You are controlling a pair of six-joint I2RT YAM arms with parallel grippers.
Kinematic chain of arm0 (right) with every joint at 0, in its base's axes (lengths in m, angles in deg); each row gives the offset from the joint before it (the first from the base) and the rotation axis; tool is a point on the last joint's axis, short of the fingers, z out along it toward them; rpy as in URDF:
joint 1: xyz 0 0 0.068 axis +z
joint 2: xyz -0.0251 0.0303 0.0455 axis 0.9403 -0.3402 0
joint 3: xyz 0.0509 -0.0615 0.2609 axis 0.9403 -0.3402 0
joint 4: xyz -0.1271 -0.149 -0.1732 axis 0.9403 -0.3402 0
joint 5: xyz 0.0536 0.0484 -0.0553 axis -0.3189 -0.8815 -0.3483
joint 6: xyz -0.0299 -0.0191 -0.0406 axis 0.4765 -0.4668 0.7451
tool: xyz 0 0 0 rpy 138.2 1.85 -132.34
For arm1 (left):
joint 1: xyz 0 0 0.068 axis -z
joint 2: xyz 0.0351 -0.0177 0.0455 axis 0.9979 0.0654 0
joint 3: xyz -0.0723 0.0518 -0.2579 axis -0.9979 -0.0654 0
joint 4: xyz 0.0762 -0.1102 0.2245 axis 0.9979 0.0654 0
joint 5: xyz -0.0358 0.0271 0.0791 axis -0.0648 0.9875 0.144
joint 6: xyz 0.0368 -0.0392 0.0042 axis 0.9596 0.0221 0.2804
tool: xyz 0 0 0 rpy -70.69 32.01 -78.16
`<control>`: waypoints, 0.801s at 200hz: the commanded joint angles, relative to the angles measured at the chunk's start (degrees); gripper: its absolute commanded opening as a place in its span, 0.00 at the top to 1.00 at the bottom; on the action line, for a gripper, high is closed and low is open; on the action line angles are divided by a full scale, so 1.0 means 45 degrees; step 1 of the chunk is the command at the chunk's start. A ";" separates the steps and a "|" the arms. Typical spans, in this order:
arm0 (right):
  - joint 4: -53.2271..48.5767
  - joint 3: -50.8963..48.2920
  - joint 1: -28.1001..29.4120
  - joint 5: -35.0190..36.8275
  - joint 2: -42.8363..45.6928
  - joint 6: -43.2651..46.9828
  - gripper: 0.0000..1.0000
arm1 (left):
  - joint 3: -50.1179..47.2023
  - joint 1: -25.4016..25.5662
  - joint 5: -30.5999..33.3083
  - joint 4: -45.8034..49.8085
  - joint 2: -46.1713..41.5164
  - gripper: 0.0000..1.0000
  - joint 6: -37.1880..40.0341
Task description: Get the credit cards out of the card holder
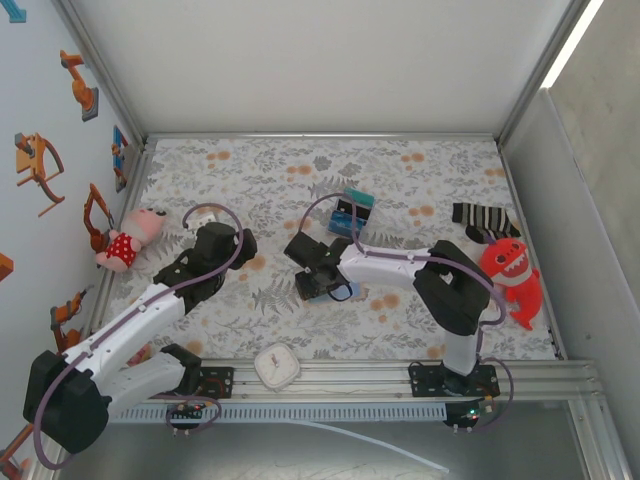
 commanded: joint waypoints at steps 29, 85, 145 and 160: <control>-0.0278 0.0147 0.0072 0.0165 -0.0523 -0.0124 0.58 | 0.0360 0.0048 0.0221 0.0264 0.0075 0.03 -0.0065; -0.0055 -0.0234 0.0057 0.0184 -0.0228 -0.0419 0.73 | 0.0358 0.0059 0.0180 0.0279 0.0036 0.03 -0.0057; -0.0015 -0.0305 0.0031 0.0502 0.0188 -0.0412 0.82 | 0.0378 0.0054 0.0164 0.0324 -0.0037 0.03 -0.0027; -0.0033 -0.0269 0.0025 0.0579 0.0385 -0.0426 0.84 | 0.0450 0.0065 0.0107 0.0298 -0.0066 0.03 0.0085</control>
